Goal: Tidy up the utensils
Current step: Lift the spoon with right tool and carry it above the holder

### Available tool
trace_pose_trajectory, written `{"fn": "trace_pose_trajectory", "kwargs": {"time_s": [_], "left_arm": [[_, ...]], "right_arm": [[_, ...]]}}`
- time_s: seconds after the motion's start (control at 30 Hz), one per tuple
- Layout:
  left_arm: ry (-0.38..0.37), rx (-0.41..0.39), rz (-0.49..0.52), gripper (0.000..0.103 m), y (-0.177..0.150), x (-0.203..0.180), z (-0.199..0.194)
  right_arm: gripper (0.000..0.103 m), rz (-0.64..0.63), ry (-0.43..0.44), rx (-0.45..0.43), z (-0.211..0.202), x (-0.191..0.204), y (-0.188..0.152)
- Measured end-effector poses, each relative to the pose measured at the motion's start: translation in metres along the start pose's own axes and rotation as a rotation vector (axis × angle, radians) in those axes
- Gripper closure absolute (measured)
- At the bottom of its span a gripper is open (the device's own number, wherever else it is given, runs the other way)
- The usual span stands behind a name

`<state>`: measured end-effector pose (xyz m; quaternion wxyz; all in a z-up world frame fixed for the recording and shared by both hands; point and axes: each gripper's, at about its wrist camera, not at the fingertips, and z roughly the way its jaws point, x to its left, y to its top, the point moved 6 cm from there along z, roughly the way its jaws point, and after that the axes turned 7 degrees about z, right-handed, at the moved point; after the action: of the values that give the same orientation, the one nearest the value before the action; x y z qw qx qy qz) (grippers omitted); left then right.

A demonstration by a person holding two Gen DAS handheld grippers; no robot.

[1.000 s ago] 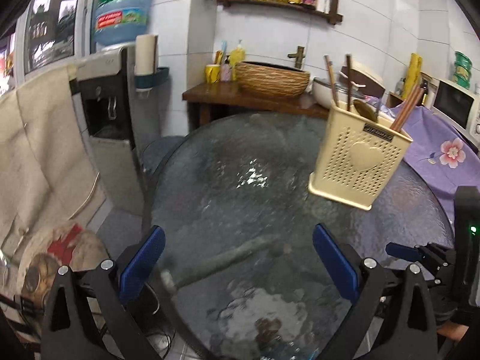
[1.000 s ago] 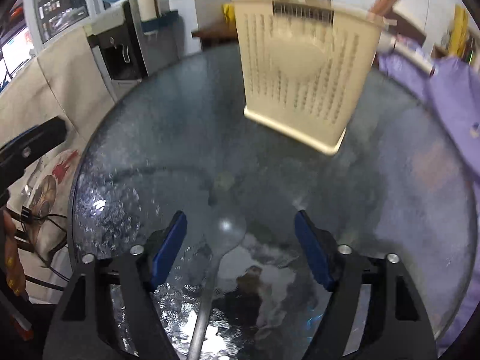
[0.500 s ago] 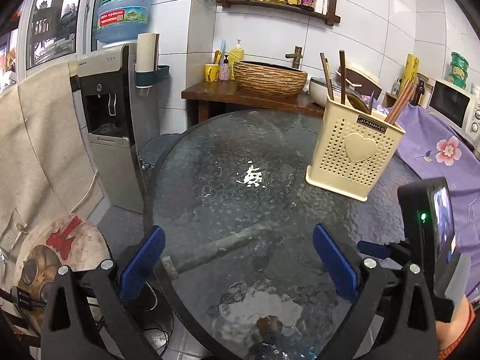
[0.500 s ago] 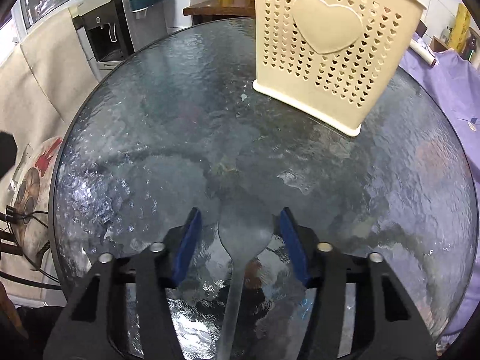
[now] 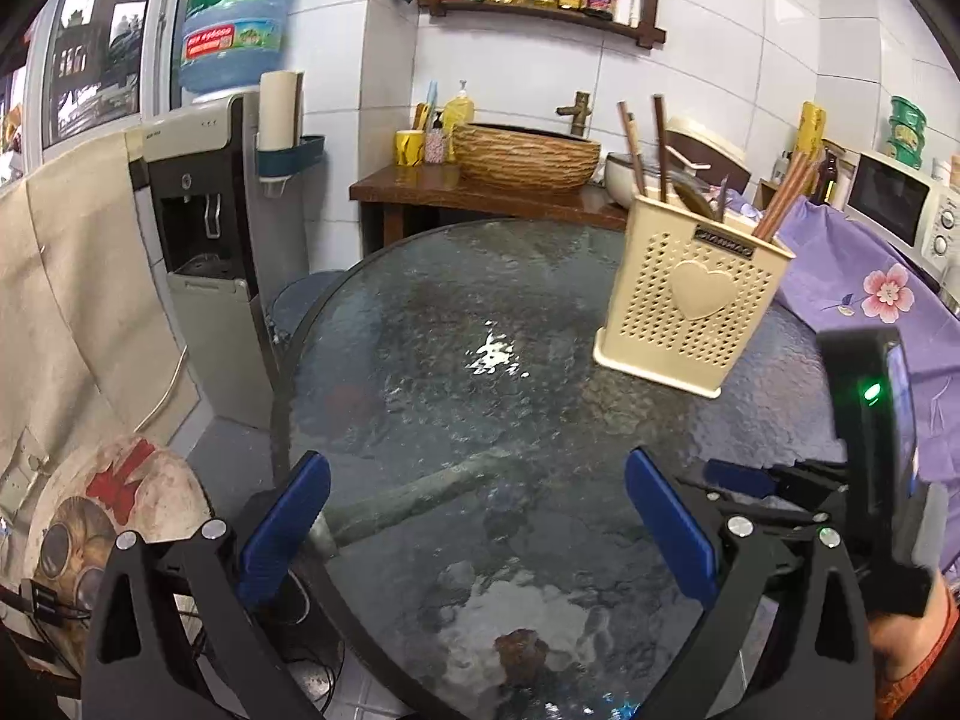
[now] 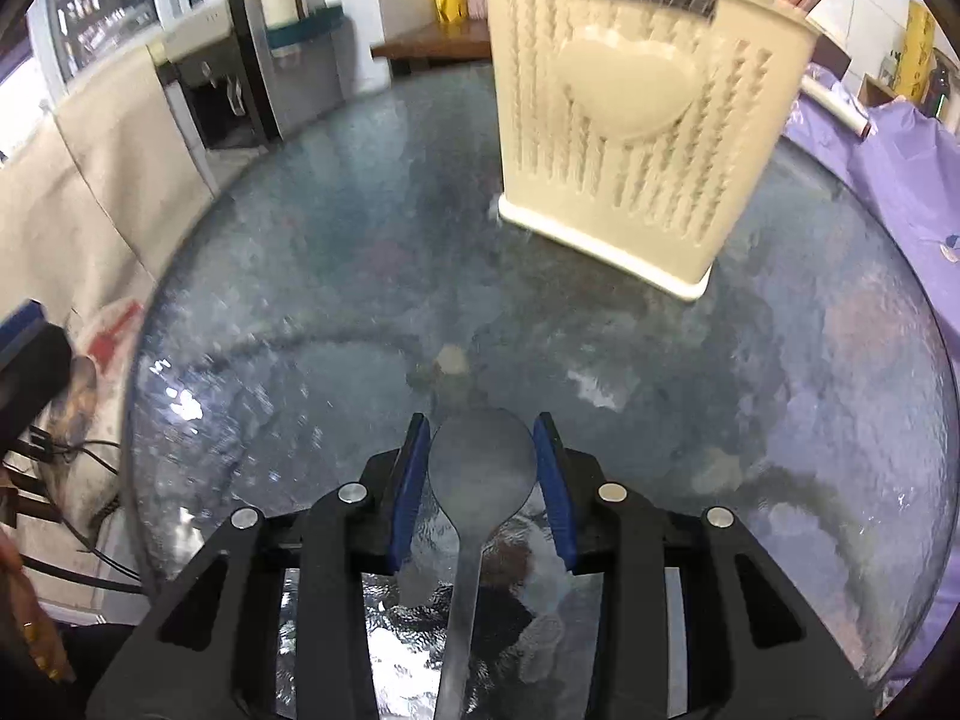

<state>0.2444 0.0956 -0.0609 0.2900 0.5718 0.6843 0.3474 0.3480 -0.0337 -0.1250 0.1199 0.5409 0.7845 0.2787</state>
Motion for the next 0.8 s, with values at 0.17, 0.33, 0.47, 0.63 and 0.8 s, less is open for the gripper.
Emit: {"fn": "trace_pose_trajectory", "kwargs": {"time_s": [0.17,0.33,0.47,0.63,0.8], "left_arm": [[-0.039,-0.036,0.024,0.006,0.011,-0.019,-0.004],[-0.059,-0.072,0.066,0.006,0.024,-0.039,-0.009],[-0.084,-0.083,0.067,0.006,0.031,-0.050,-0.011],[-0.111,-0.089,0.050,0.006,0.031,-0.059,-0.011],[-0.126,-0.078,0.037,0.006,0.024,-0.065,-0.007]], "right_arm": [[0.067,0.037,0.083,-0.081,-0.042,-0.010,0.020],[0.067,0.032,0.151,-0.174,-0.088,-0.013,0.045],[0.067,0.032,0.216,-0.225,-0.120,-0.012,0.068],[0.067,0.025,0.225,-0.316,-0.151,-0.009,0.105],[0.067,0.060,0.213,-0.412,-0.175,-0.021,0.154]]}}
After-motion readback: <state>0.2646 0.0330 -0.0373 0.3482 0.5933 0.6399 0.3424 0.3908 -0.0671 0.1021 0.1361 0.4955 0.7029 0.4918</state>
